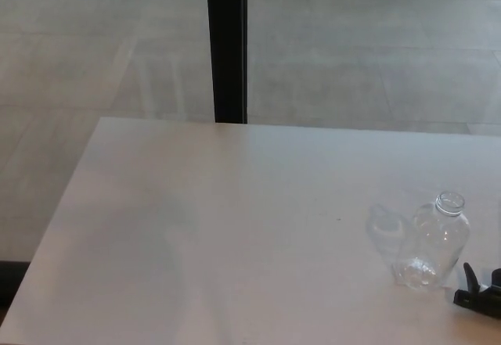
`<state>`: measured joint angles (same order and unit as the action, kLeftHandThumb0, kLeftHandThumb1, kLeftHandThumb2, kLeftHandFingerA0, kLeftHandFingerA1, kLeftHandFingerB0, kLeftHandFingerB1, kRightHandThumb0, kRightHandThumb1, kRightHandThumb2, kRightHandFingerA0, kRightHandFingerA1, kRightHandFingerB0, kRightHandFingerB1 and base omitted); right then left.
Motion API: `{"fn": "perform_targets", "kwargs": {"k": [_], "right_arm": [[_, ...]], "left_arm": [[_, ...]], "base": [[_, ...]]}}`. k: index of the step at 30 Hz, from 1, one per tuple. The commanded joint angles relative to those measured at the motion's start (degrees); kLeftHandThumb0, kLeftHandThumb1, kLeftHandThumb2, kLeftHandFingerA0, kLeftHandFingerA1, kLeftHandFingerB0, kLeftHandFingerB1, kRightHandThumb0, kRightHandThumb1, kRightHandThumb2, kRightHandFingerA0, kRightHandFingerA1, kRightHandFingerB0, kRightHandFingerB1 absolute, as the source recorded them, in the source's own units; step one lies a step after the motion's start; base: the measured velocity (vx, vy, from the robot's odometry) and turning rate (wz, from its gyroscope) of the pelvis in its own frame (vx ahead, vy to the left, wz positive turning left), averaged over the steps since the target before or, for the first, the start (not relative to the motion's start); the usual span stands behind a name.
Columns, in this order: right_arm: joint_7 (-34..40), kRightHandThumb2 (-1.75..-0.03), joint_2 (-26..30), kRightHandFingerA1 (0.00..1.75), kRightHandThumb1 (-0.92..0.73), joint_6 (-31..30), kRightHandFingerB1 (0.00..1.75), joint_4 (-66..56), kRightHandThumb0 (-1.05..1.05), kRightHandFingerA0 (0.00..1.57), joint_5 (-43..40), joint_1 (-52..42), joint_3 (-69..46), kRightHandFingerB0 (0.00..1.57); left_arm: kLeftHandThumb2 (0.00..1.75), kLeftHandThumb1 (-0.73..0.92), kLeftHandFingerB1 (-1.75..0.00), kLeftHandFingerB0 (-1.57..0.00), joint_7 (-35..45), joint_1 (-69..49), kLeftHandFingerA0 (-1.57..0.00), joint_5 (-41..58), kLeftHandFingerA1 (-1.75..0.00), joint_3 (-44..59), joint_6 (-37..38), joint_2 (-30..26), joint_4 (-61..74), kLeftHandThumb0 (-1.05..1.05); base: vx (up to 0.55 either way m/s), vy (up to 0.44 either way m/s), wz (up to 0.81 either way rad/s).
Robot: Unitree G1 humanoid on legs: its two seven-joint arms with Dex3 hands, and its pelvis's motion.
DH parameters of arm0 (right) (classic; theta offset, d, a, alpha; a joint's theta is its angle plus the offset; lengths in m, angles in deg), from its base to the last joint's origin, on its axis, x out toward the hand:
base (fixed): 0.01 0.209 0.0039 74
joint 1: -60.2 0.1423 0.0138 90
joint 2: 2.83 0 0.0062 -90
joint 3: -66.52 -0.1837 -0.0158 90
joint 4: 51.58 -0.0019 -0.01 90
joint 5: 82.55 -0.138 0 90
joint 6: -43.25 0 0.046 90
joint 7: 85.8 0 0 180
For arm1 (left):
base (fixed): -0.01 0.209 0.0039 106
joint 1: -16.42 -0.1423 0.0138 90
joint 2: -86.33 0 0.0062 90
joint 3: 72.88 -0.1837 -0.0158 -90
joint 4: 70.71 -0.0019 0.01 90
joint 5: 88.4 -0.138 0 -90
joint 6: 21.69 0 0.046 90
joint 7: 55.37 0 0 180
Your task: The robot uses its right hand to grab and lift the lid of the spray bottle kept in the middle of the desk and places the lid on the right side of the bottle
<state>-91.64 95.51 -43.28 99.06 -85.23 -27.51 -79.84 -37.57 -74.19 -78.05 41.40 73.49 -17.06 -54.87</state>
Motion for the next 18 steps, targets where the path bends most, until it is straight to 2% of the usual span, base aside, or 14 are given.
{"fn": "perform_targets", "kwargs": {"k": [1, 2, 3, 4, 6, 7, 8, 14, 15, 16, 18], "right_arm": [[-6.5, -0.9, -0.6, 0.28, -0.52, 4.0, 0.2, 2.2, -0.7, 0.0, -8.4, 0.0, 1.1, 0.0], [-6.5, -0.9, -0.5, 0.28, -0.52, 4.2, 0.2, 2.4, -0.7, 0.0, -8.7, 0.0, 1.4, 0.0], [-7.1, -0.9, -0.5, 0.26, -0.51, 4.3, 0.19, 2.0, -0.69, 0.0, -9.0, -0.2, 1.9, 0.0], [-8.3, -0.63, -0.4, 0.3, -0.73, 4.7, 0.15, 1.8, -0.63, 0.0, -9.2, -0.6, 2.7, 0.01], [-7.7, -0.64, -0.4, 0.3, -0.72, 5.3, 0.18, 1.8, -0.62, 0.0, -9.4, -0.9, 4.1, 0.01], [-7.7, -0.92, -0.3, 0.28, -0.54, 5.4, 0.19, 1.9, -0.72, 0.0, -9.5, -1.1, 4.7, 0.0], [-8.0, -0.94, -0.1, 0.3, -0.53, 5.6, 0.23, 2.2, -0.68, 0.0, -9.8, -1.3, 5.5, 0.0], [-8.4, -0.94, 0.7, 0.34, -0.54, 6.1, 0.21, 3.7, -0.7, 0.0, -12.0, -1.4, 7.6, 0.0], [-8.8, -0.64, 0.7, 0.42, -0.7, 6.5, 0.18, 3.9, -0.63, 0.0, -12.5, -1.4, 7.7, 0.0], [-8.3, -0.89, 0.7, 0.54, -0.51, 6.8, 0.17, 4.1, -0.76, 0.02, -12.6, -1.2, 8.1, 0.05], [-8.0, -0.89, 0.8, 0.54, -0.51, 6.7, 0.17, 4.3, -0.76, 0.02, -12.8, -1.1, 8.3, 0.05]], "left_arm": [[0.66, 0.88, -0.41, -0.39, 0.6, 0.2, -0.54, 1.5, -0.51, 1.5, -1.3, -1.6, 0.0, -0.81], [0.66, 0.88, -0.41, -0.39, 0.6, 0.2, -0.54, 1.5, -0.51, 1.6, -1.3, -1.6, 0.1, -0.81], [1.09, 0.69, -0.53, -0.34, 0.2, 0.2, -0.47, 1.1, -0.61, 1.4, -1.1, -1.5, 0.1, -0.78], [0.67, 0.88, -0.41, -0.39, 0.1, 0.1, -0.55, 0.9, -0.5, 1.4, -0.7, -1.5, 0.2, -0.81], [0.67, 0.88, -0.41, -0.39, 0.1, 0.1, -0.55, 0.9, -0.51, 1.5, -1.0, -1.6, 0.1, -0.83], [0.66, 0.89, -0.41, -0.38, 0.2, 0.1, -0.54, 0.8, -0.51, 1.5, -1.0, -1.7, 0.1, -0.83], [0.66, 0.88, -0.4, -0.39, 0.3, 0.2, -0.55, 0.7, -0.51, 1.4, -1.0, -1.7, 0.1, -0.83], [0.67, 0.88, -0.41, -0.38, 0.2, 0.5, -0.54, 1.0, -0.51, 1.9, -1.5, -1.8, -0.1, -0.81], [1.08, 0.7, -0.54, -0.33, 0.5, 0.5, -0.49, 1.0, -0.62, 1.9, -1.8, -1.8, -0.1, -0.8], [1.09, 0.69, -0.54, -0.33, 0.7, 0.3, -0.48, 0.9, -0.61, 1.8, -1.5, -1.9, 0.0, -0.82], [1.09, 0.69, -0.54, -0.33, 0.8, 0.2, -0.48, 0.8, -0.61, 1.7, -1.3, -1.9, 0.0, -0.82]], "base": [[0.0, 0.0, 0.0], [0.0, 0.0, 0.0], [0.0, 0.0, 0.0], [0.0, 0.0, 0.0], [0.0, 0.0, 0.0], [0.0, 0.0, 0.0], [0.0, 0.0, 0.0], [0.0, 0.0, 0.0], [0.0, 0.0, 0.0], [0.0, 0.0, 0.0], [0.0, 0.0, 0.0]]}}
